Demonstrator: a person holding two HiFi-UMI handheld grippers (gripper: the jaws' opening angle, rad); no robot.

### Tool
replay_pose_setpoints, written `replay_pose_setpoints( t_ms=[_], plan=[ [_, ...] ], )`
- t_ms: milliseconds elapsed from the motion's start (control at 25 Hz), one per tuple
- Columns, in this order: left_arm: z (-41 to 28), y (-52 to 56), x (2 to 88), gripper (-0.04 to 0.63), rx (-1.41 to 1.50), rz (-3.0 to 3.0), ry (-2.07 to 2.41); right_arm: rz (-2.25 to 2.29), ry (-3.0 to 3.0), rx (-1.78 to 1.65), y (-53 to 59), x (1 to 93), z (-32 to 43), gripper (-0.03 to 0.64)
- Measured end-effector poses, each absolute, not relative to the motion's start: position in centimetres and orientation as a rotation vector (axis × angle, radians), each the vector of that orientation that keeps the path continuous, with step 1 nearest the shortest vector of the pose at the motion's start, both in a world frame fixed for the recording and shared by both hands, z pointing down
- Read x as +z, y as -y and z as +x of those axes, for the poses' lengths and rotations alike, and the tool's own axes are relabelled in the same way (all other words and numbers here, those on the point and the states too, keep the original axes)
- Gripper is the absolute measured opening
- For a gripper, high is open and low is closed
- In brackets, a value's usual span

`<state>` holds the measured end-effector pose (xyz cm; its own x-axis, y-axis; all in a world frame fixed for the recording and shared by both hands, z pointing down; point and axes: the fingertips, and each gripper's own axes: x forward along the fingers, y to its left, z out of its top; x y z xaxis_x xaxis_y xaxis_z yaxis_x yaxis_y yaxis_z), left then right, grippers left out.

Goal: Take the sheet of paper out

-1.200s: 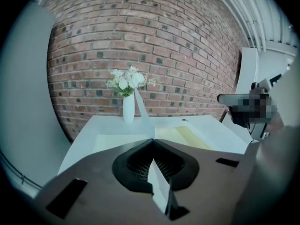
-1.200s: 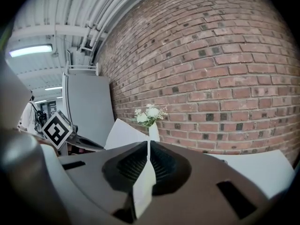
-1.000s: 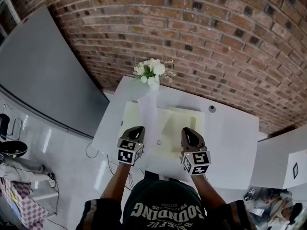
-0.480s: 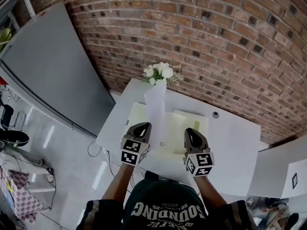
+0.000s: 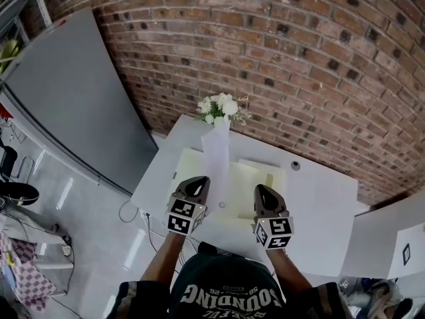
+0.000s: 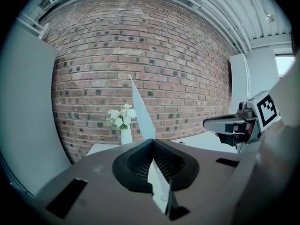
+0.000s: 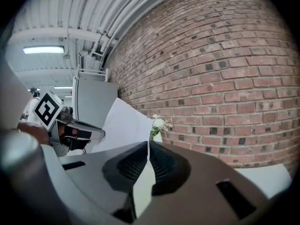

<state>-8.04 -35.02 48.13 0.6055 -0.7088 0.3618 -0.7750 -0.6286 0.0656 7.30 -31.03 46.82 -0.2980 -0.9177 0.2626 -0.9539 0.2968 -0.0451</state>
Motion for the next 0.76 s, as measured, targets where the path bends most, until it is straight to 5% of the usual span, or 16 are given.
replay_pose_setpoints(
  t_ms=[760],
  plan=[
    [-7.39, 35.63, 48.18, 0.012, 0.459, 2.623, 1.203, 1.727, 2.382, 0.303, 31.82, 46.91, 7.03, 0.072]
  ],
)
